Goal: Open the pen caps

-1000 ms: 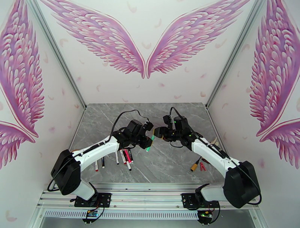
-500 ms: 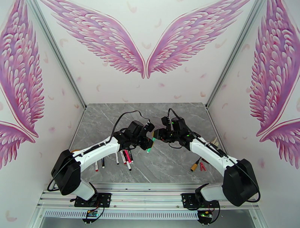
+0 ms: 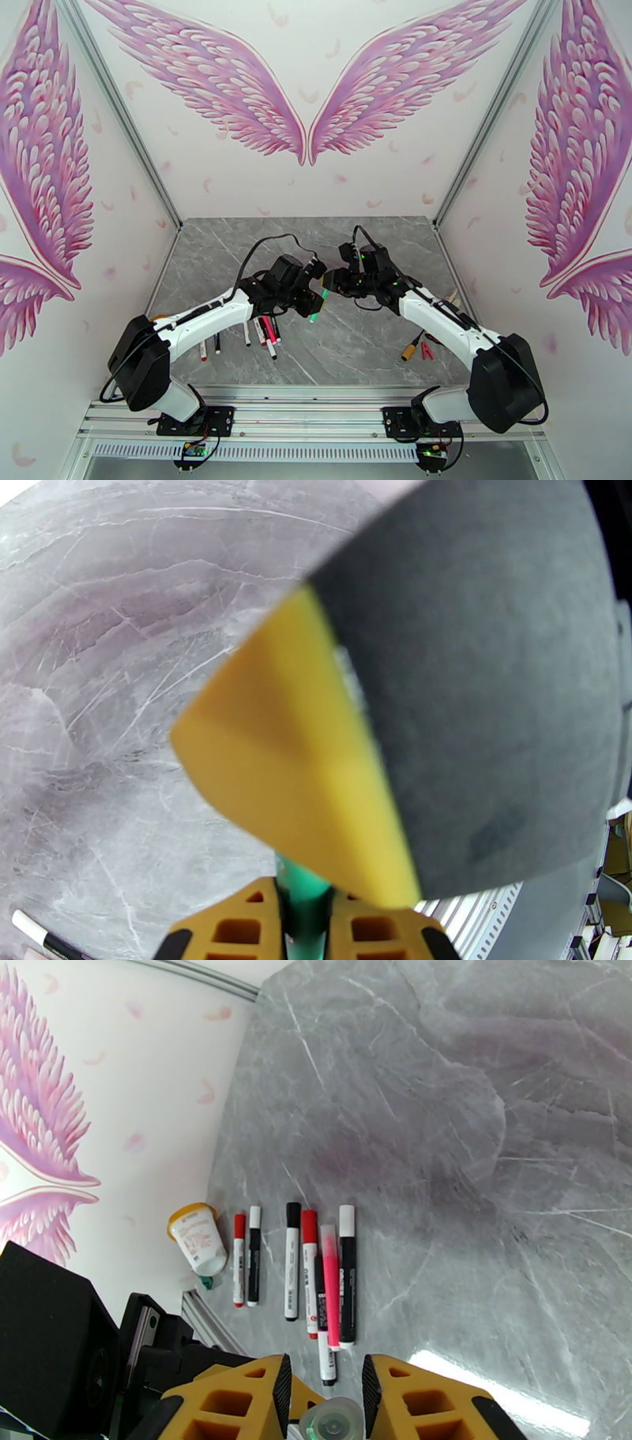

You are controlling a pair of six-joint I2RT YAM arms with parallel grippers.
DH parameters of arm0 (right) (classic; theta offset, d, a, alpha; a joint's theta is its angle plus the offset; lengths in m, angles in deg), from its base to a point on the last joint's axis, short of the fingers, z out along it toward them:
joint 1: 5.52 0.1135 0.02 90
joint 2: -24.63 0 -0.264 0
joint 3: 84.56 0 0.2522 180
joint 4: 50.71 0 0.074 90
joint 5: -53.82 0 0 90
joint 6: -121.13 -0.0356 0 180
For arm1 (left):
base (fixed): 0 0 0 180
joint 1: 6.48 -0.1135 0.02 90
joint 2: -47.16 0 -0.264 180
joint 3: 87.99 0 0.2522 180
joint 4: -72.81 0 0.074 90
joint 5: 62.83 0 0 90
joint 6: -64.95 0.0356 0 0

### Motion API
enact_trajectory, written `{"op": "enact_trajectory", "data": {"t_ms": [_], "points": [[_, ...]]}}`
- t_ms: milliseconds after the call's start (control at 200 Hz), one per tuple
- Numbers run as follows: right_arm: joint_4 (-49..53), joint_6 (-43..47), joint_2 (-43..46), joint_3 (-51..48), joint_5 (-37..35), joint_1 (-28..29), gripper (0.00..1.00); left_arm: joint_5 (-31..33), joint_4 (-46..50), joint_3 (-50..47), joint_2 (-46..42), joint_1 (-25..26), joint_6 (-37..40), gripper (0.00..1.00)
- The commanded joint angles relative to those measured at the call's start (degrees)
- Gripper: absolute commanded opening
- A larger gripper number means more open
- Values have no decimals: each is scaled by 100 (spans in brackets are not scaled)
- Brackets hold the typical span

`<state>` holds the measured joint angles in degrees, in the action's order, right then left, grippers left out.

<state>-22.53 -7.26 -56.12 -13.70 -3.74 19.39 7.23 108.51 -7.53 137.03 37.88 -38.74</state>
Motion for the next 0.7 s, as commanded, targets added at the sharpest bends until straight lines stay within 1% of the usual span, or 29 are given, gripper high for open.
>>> {"op": "enact_trajectory", "data": {"t_ms": [0,80,135,355,415,625,695], "points": [[131,119,-77,176,-125,58,31,-7,-120,-21,-30,32,47,16],[141,108,-106,186,-164,67,30,26,-119,-24,-50,29,51,16],[132,100,-93,187,-215,83,28,34,-103,-21,-66,33,53,16],[141,73,-101,258,-250,101,16,24,-225,-151,-164,3,-23,17],[141,30,-96,282,-232,101,13,-52,-348,-260,-235,-44,-90,20],[-35,-216,-37,321,58,102,11,-641,-884,-702,-440,-292,-215,41],[-141,-304,-38,310,171,102,10,-779,-995,-775,-477,-343,-199,44]]}}
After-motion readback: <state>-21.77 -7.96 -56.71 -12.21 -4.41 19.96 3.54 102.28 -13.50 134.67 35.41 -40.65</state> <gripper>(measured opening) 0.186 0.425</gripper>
